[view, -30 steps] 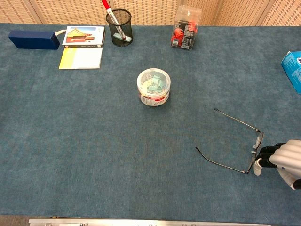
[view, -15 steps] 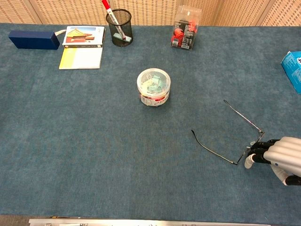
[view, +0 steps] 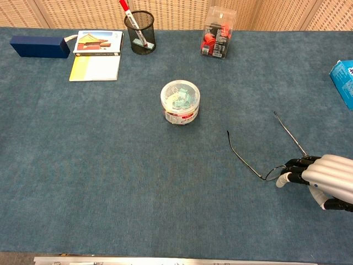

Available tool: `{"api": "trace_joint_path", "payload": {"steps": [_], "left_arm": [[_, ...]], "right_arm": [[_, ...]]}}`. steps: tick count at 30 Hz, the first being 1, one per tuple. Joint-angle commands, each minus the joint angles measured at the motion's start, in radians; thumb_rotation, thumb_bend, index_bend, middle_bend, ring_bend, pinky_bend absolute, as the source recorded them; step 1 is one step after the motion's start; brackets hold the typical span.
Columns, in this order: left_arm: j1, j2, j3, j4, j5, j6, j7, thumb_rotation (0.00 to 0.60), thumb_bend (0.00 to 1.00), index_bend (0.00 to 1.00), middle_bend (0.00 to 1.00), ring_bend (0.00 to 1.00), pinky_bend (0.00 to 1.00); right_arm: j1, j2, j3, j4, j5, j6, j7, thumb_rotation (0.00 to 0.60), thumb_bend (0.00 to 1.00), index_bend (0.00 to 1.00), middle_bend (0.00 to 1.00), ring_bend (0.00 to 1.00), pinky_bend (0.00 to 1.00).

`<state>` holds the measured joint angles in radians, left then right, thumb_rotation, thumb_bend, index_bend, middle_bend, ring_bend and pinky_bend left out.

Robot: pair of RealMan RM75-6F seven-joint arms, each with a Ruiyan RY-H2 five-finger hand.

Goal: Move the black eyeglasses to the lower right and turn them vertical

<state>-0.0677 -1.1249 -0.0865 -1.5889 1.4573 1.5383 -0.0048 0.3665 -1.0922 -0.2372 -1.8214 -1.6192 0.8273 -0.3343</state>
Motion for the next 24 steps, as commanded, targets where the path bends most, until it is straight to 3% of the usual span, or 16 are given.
{"api": "trace_joint_path", "payload": {"steps": [1, 14, 18, 24], "left_arm": [[-0.001, -0.001, 0.000, 0.001, -0.002, -0.002, 0.000, 0.600, 0.38, 0.47, 0.54, 0.40, 0.53], [-0.002, -0.003, 0.000, 0.002, -0.001, -0.004, 0.006, 0.600, 0.38, 0.47, 0.54, 0.40, 0.53], [-0.002, -0.003, 0.000, 0.002, -0.002, -0.005, 0.007, 0.600, 0.38, 0.47, 0.54, 0.40, 0.53], [-0.003, -0.003, 0.000, 0.002, -0.001, -0.005, 0.008, 0.600, 0.38, 0.48, 0.54, 0.40, 0.53]], "right_arm": [[0.009, 0.005, -0.012, -0.002, -0.018, -0.008, 0.033, 0.600, 1.00, 0.24, 0.21, 0.10, 0.18], [0.070, 0.113, -0.095, -0.091, -0.168, -0.007, 0.218, 0.600, 1.00, 0.24, 0.21, 0.10, 0.18], [0.071, 0.129, -0.102, -0.096, -0.222, 0.051, 0.270, 0.600, 1.00, 0.24, 0.22, 0.10, 0.18], [0.028, 0.102, -0.068, -0.052, -0.261, 0.191, 0.280, 0.600, 1.00, 0.24, 0.23, 0.10, 0.18]]}}
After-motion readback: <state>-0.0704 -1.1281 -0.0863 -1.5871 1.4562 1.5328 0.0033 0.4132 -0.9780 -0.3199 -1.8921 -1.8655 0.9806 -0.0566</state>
